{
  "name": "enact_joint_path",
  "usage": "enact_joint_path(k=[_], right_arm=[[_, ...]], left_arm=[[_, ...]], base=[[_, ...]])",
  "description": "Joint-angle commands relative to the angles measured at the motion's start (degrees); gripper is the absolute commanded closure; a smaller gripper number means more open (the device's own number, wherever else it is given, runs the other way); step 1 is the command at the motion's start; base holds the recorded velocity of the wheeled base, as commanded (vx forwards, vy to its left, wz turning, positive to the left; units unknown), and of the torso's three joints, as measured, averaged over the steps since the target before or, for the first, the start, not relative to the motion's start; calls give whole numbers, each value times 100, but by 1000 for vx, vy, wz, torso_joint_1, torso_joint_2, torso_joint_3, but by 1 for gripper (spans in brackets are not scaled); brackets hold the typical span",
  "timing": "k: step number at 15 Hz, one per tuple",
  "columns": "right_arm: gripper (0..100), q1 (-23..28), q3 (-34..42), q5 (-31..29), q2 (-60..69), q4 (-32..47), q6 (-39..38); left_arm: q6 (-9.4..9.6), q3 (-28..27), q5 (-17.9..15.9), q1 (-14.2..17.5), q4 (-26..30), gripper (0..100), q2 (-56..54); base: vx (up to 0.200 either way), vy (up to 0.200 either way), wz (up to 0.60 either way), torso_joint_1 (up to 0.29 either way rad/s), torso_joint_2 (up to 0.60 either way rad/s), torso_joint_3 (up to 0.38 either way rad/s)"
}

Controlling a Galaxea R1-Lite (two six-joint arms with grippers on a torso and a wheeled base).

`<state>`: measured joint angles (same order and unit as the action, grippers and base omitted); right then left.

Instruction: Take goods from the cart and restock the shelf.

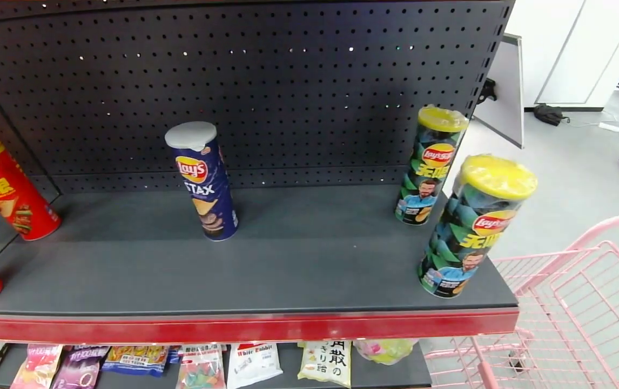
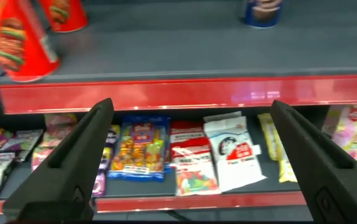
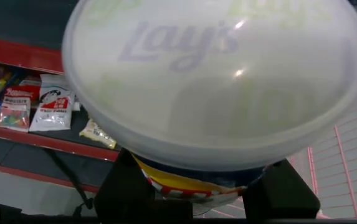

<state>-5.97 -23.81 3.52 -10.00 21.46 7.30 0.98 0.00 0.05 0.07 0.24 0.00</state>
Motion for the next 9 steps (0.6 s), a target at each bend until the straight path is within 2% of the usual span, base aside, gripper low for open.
enact_joint_path(k=[1, 9], right_arm=[[100, -9, 25, 26, 165, -19, 8], [100, -9, 34, 281, 121, -194, -1]], left_arm=[[-1, 0, 4, 10, 2, 0, 0], [-1, 0, 4, 10, 2, 0, 0]], base=[[0, 200, 0, 12, 2, -2], [0, 200, 0, 1, 5, 1]])
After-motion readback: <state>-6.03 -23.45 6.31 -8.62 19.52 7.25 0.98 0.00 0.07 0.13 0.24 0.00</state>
